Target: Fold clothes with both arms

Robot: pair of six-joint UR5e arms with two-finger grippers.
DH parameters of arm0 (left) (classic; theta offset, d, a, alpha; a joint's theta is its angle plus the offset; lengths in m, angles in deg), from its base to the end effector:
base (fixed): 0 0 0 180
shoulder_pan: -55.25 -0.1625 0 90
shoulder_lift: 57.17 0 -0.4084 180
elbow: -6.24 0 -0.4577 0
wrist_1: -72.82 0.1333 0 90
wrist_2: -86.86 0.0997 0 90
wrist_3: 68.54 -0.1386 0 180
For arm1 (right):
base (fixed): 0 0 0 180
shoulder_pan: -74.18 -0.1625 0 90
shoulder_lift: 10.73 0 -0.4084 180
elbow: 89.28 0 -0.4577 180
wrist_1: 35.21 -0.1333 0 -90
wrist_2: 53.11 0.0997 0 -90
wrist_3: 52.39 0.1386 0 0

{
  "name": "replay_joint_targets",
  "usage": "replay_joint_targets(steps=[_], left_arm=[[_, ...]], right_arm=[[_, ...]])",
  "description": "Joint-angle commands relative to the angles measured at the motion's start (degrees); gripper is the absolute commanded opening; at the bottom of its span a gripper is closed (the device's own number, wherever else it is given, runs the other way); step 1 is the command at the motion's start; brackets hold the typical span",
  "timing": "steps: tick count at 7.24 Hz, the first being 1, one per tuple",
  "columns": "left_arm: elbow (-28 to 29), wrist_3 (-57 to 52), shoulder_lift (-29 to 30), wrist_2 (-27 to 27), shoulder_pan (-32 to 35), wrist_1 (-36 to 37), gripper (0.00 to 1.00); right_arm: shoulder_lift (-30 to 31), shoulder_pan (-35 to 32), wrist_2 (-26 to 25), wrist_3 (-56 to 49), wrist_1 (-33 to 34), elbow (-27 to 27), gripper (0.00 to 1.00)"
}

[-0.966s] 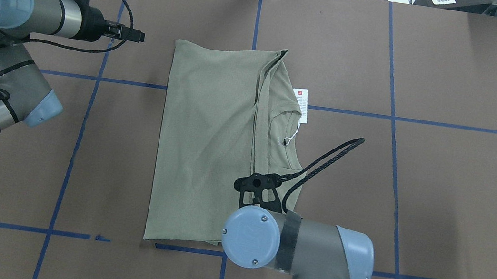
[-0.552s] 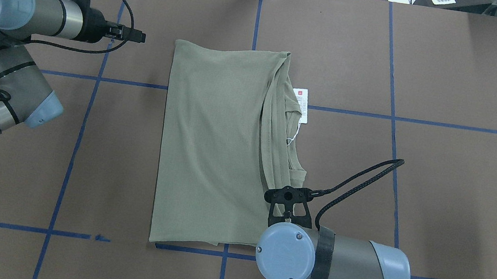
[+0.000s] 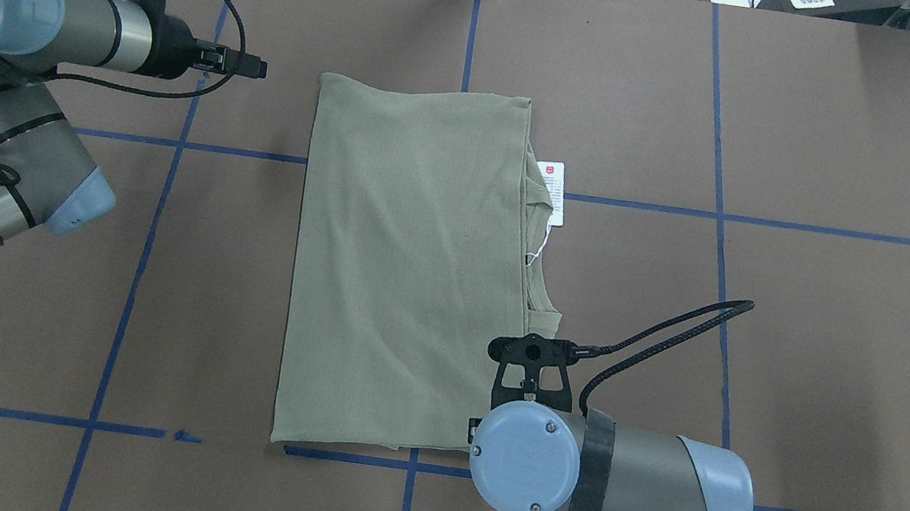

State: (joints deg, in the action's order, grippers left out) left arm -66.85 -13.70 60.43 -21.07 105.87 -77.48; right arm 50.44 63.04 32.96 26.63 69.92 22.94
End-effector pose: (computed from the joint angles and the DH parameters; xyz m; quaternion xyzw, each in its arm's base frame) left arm 0.4351 -0.6729 0.3882 0.2974 0.5066 -0.0185 0.8091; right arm -0.6068 -0.2650 0.2178 0.0911 -0.2962 0.0119 0.9507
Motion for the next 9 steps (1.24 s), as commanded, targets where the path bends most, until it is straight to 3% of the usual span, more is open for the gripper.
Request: replay_joint_targets(steps=[1,3,4,6,7,9], left_arm=[[-0.9,0.1,0.0,-0.1,0.0,0.1,1.00],[-6.9,7.3,-2.1,0.0,-1.5,1.1,1.00],[-13.2,9.6,-6.0,0.1,-3.3,2.4,1.00],[-32.5,19.9,-16.4,0.9,-9.5,10.5,1.00],[-39.1,27.4,-22.1,5.6,-14.2,10.5,1.00],[-41.9,45.4,-24.3,21.5,-27.4,10.5,1.00]], right_arm=[[-0.3,-5.2,0.9,-2.5,-8.9,-0.2,1.00],[3.1,-5.8,0.7,9.3,-24.4,0.2,1.00],[6.0,-5.8,0.3,14.8,-30.3,1.5,1.00],[8.0,-5.8,-6.0,25.3,-31.6,3.4,1.00],[8.4,-5.6,-7.6,29.3,-31.6,3.4,1.00],[8.6,-5.6,-9.6,31.5,-31.6,3.3,1.00]])
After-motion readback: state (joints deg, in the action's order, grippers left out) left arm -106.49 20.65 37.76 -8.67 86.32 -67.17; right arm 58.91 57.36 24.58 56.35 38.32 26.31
